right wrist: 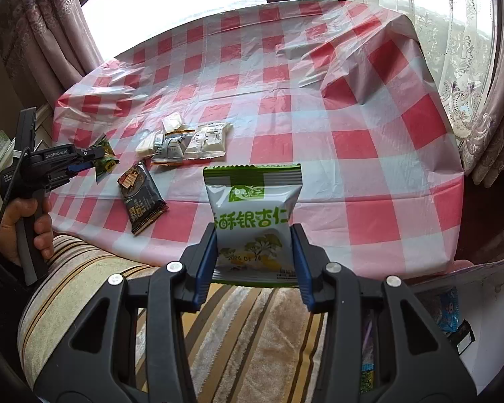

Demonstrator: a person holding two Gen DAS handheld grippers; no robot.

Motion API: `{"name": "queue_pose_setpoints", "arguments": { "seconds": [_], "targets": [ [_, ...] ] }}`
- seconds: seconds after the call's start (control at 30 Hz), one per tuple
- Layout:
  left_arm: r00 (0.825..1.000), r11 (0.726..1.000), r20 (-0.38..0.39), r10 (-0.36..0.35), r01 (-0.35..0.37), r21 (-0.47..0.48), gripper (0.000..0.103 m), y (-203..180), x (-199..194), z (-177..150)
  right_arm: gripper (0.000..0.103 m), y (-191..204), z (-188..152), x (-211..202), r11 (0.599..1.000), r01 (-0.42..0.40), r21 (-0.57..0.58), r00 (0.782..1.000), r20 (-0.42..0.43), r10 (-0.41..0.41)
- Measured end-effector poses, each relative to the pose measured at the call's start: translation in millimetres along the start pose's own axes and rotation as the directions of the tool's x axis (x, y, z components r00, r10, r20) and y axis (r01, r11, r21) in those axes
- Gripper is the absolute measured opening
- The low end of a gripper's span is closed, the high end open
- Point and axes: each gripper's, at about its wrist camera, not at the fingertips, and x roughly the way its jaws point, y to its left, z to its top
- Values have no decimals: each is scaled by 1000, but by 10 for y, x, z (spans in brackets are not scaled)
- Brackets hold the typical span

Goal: Organize snacks

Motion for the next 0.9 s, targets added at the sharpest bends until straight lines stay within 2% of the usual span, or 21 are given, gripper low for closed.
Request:
{"name": "queue_pose_setpoints", "arguments": {
  "seconds": [0.3,0.6,0.9],
  "targets": [
    [984,983,-103,-144,154,97,28,-785,14,-335,46,-326,-224,-182,997,33,68,999,3,-34],
    [947,942,-228,-227,273,193,28,-1506,76,-743,46,-625,-461,-329,988,59,142,998,12,-61],
    [896,893,-351,-271,370,256,28,-2112,207,-1112,46,-967,-680,-482,969,97,226,995,9,-102]
  ]
}}
